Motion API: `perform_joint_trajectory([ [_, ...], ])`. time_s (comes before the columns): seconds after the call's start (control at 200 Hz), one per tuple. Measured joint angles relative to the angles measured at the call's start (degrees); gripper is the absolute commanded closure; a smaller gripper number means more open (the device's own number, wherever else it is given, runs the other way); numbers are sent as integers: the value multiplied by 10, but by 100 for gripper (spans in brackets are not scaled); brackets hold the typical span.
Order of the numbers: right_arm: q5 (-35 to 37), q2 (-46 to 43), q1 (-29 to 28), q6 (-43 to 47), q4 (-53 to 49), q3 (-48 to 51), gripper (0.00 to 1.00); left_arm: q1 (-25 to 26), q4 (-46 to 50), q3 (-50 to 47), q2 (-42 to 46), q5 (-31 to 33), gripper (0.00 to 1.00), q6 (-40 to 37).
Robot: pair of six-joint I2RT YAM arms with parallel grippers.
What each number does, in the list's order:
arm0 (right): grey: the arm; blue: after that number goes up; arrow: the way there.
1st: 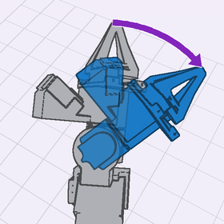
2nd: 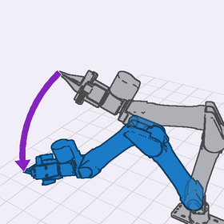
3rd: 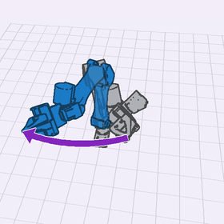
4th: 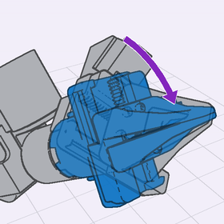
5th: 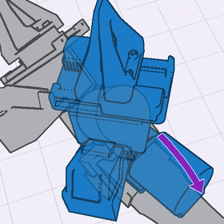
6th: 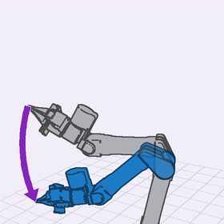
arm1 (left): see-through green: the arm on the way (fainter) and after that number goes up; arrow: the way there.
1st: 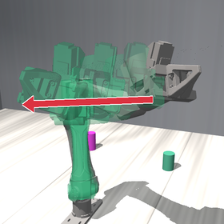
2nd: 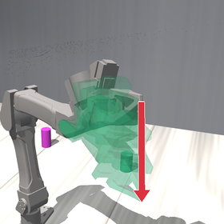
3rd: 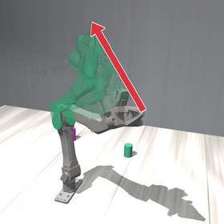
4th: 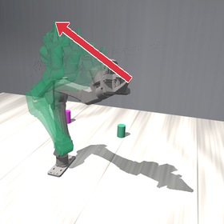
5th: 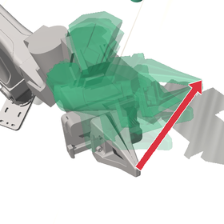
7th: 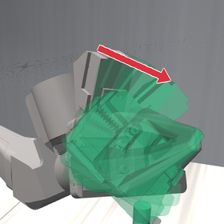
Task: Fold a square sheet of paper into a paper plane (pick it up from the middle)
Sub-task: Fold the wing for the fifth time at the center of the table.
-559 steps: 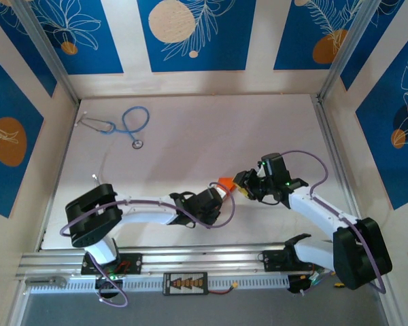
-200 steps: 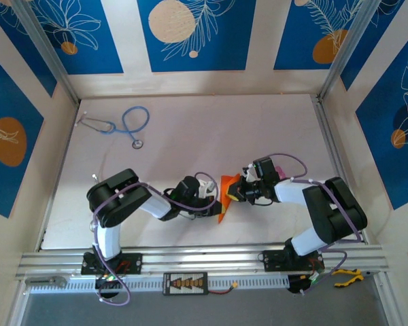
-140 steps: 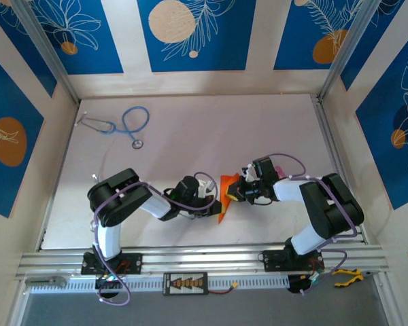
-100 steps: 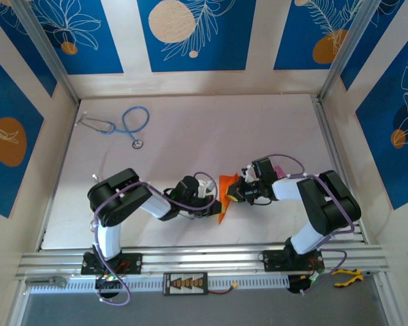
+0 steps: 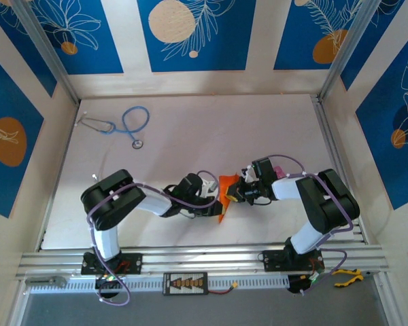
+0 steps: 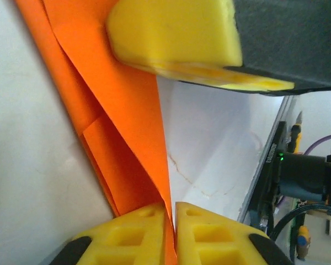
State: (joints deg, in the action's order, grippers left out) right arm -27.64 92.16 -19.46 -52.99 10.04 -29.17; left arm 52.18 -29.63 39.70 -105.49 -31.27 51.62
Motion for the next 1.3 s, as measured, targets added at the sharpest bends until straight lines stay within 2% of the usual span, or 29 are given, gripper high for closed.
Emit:
perform_joint_trajectory([
  [0.11, 1, 0, 0, 0, -2, -1, 99, 1, 37, 6, 8, 7, 97, -18],
  [0.265, 2, 0, 0, 0, -2, -1, 99, 2, 66, 9, 19, 16, 87, -32],
  [0.48, 3, 0, -1, 0, -8, -4, 100, 9, 94, 9, 33, 15, 83, -44],
  [0.59, 4, 0, -2, 0, -13, -6, 100, 11, 110, 9, 36, 17, 97, -50],
  [0.75, 6, 0, -3, 0, -19, -9, 100, 14, 121, 9, 38, 23, 100, -57],
  [0.78, 6, 0, -3, 0, -19, -9, 100, 14, 122, 9, 39, 24, 97, -57],
  [0.835, 6, 0, -3, 0, -20, -10, 100, 15, 124, 9, 41, 26, 85, -59],
  [0.945, 8, 0, -4, 0, -23, -11, 100, 18, 139, 6, 53, 26, 80, -65],
  [0.975, 8, 0, -4, 0, -23, -11, 100, 19, 143, 5, 56, 26, 82, -67],
  [1.07, 9, 0, -4, 0, -24, -12, 100, 21, 162, 0, 64, 29, 100, -71],
  [1.221, 9, 0, -5, 0, -27, -13, 100, 22, 169, -10, 75, 40, 100, -72],
  [1.271, 10, 0, -5, 0, -28, -14, 100, 22, 170, -13, 78, 42, 90, -72],
  [1.301, 10, 0, -6, 0, -29, -14, 100, 22, 170, -14, 79, 43, 89, -72],
])
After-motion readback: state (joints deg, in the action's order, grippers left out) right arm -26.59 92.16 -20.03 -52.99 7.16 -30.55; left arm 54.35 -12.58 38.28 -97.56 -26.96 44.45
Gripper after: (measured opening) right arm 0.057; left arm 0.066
